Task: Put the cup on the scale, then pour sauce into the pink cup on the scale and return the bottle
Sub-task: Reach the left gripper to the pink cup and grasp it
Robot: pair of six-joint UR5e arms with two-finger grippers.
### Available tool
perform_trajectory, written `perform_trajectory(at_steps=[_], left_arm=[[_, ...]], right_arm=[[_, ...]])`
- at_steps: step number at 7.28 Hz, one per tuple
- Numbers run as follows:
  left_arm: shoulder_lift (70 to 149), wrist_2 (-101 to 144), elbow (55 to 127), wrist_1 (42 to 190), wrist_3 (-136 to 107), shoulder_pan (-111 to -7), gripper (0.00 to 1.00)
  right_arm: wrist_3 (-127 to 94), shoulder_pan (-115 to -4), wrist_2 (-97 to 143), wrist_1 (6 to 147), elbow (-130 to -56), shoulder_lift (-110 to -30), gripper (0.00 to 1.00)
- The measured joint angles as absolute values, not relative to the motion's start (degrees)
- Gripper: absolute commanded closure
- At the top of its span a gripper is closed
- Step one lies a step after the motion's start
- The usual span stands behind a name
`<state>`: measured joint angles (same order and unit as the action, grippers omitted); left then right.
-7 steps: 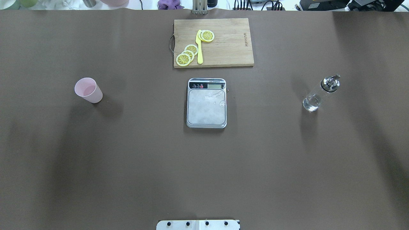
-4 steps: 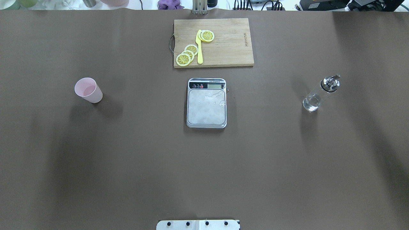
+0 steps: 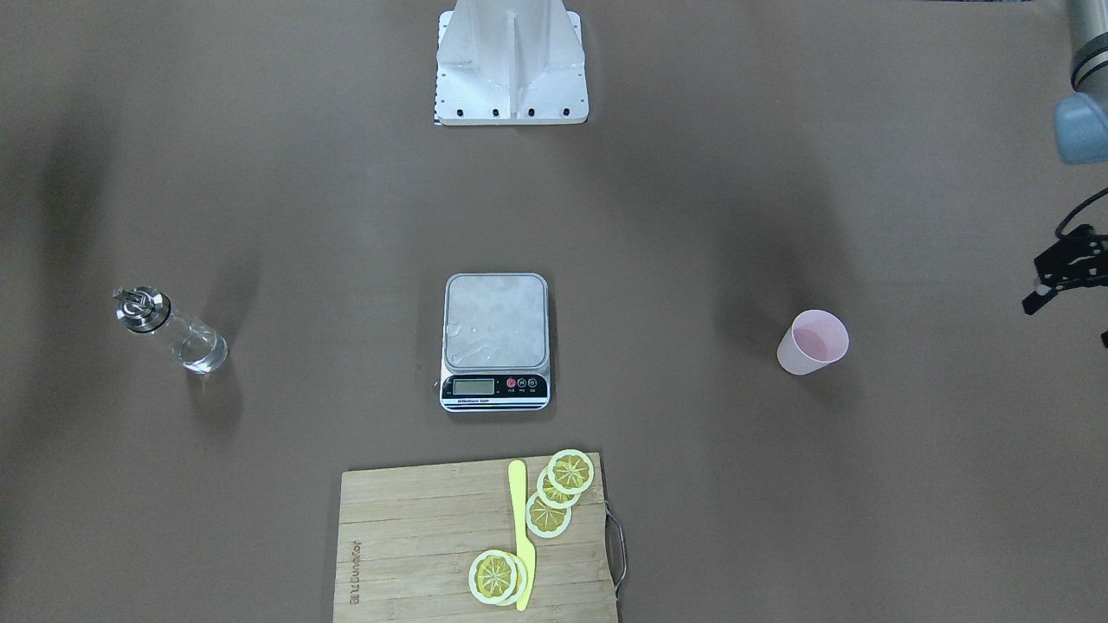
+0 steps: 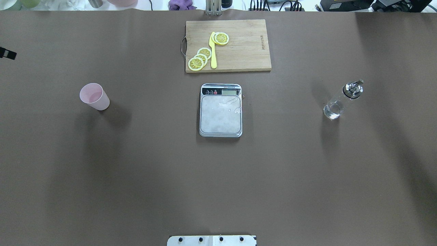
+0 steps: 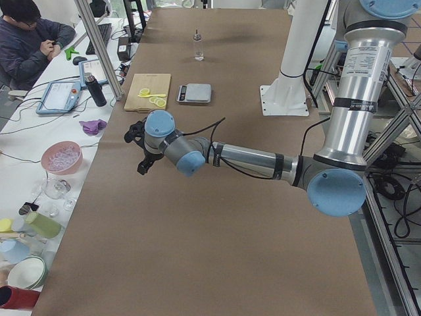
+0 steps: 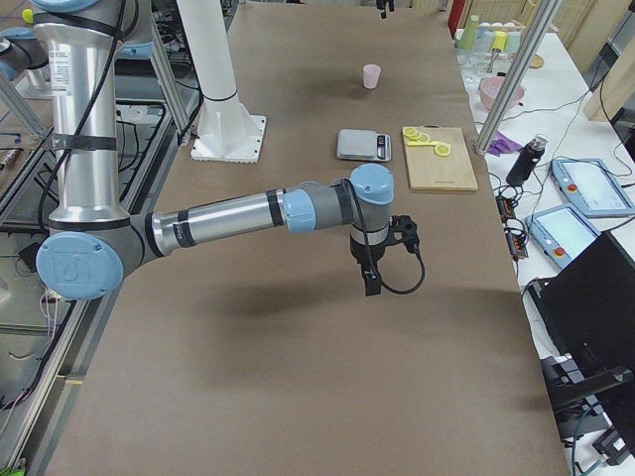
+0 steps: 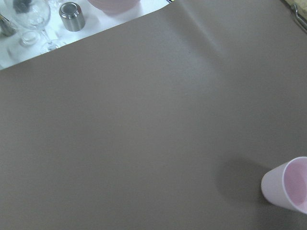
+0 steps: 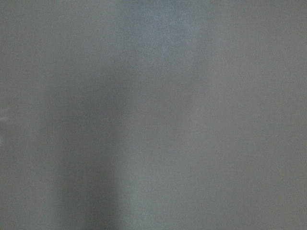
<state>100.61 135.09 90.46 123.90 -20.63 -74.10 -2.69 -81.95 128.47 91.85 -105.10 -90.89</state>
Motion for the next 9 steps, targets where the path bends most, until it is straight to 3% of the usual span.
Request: perform_trajectory(at_steps=[3,6,7,9], left_arm=[[103.4,124.3,90.7,123.8,-39.4,-62.0,0.08],[104.1,119.5,90.3,123.8,-42.3,-56.3,0.46],[104.1,119.3,90.4,123.9,-42.2,-55.6,0.49],[103.9,119.0,90.4,124.1,-42.0,-54.4,0.67]], right_arm=[[-3.1,-81.9,128.9,91.8,-105.1,-91.3,0.00],[-3.2,-81.9,128.9,91.8,-105.1,-91.5,0.00],[-3.2,-81.9,128.9,91.8,-105.1,-91.5,0.00],[-3.1,-81.9,128.9,91.8,-105.0,-91.5,0.00]])
